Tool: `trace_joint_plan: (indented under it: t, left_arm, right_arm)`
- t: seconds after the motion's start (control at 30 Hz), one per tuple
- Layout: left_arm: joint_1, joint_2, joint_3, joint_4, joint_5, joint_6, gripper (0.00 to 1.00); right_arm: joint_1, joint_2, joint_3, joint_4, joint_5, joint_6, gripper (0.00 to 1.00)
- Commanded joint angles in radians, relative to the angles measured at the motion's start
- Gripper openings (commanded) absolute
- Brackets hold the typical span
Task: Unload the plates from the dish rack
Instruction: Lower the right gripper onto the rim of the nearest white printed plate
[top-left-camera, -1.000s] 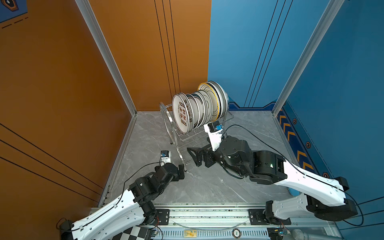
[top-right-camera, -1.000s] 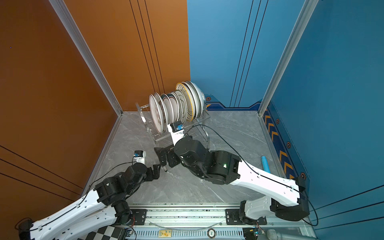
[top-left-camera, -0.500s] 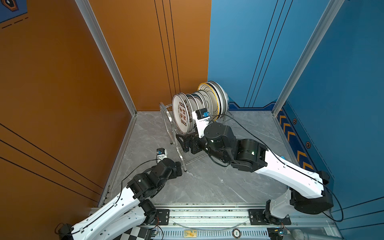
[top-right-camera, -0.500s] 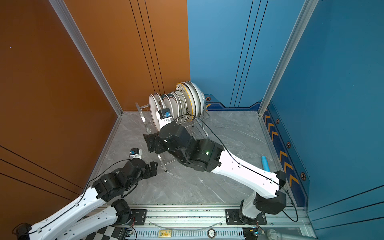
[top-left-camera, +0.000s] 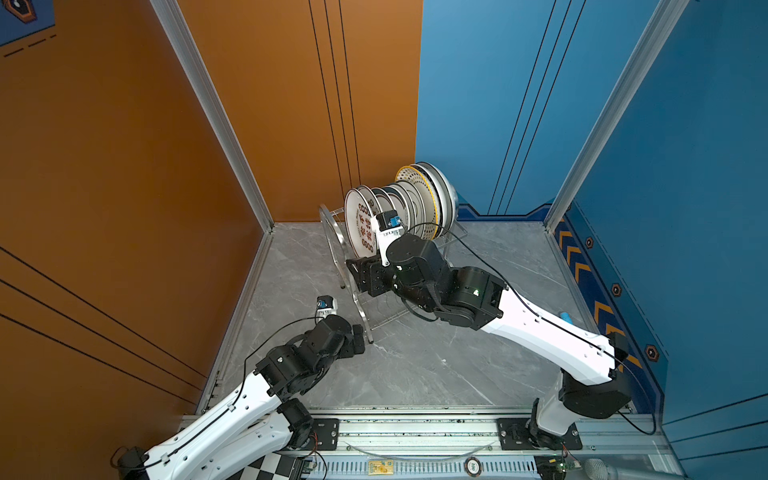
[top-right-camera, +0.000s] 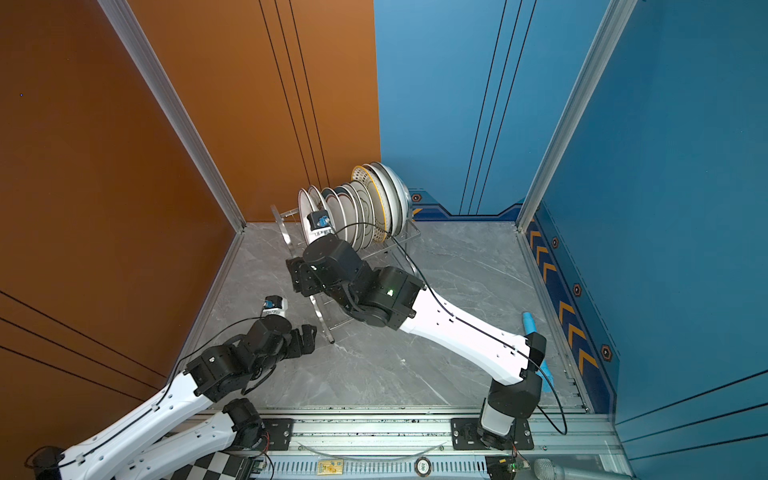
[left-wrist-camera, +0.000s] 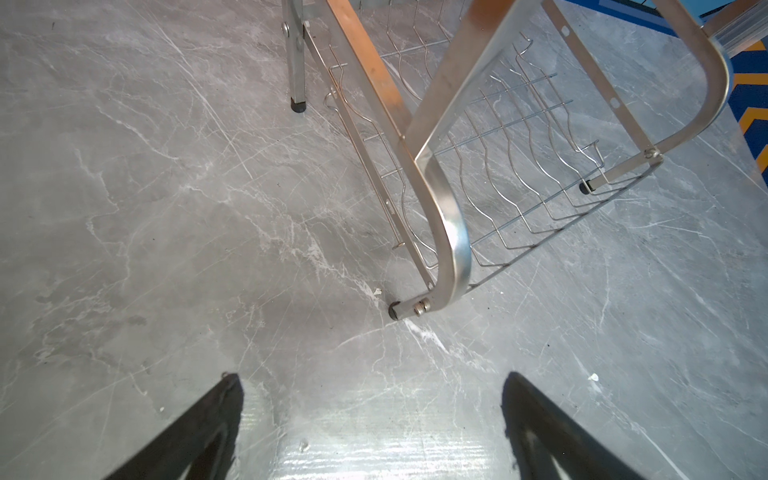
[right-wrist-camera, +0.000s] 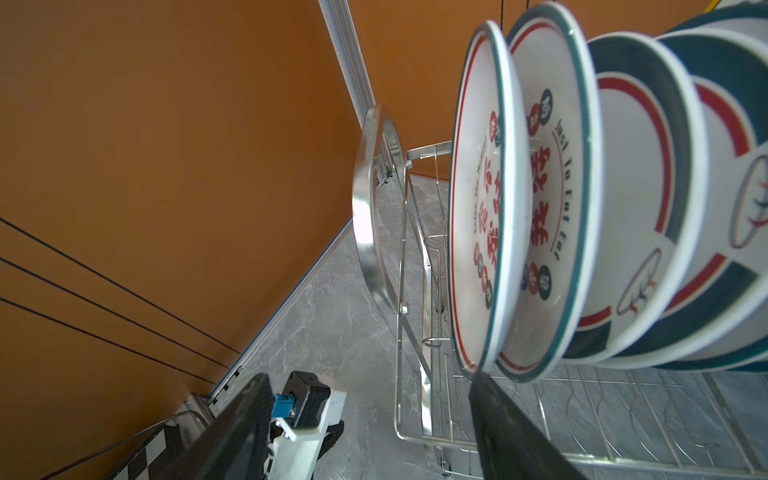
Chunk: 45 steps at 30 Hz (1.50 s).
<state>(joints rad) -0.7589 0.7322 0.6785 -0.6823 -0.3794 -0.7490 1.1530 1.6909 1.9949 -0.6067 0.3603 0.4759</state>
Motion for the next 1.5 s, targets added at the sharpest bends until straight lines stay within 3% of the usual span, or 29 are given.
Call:
trace_joint_plan:
  t: [0.0, 0.3, 0.67, 1.47]
  left_arm:
    - [0.008, -0.005, 0.015, -0.029, 0.008, 0.014, 0.98]
    - [0.009, -0.013, 0.015, -0.028, -0.003, 0.023, 0.98]
    - [0.009, -0.027, 0.009, -0.030, -0.004, 0.018, 0.98]
    - [0.033, -0.020, 0.032, -0.061, -0.006, -0.074, 0.98]
  right_arm:
    - [-0.010, 0.013, 0.031, -0.007, 0.051, -0.011, 0.72]
    - [-0.036, 0.030, 0.039, -0.007, 0.028, -0.005, 0.71]
    - [-0.070, 0.079, 0.069, -0.010, 0.057, -0.005, 0.62]
    - [-0.046, 0.210, 0.169, -0.018, 0.339, -0.135, 0.33]
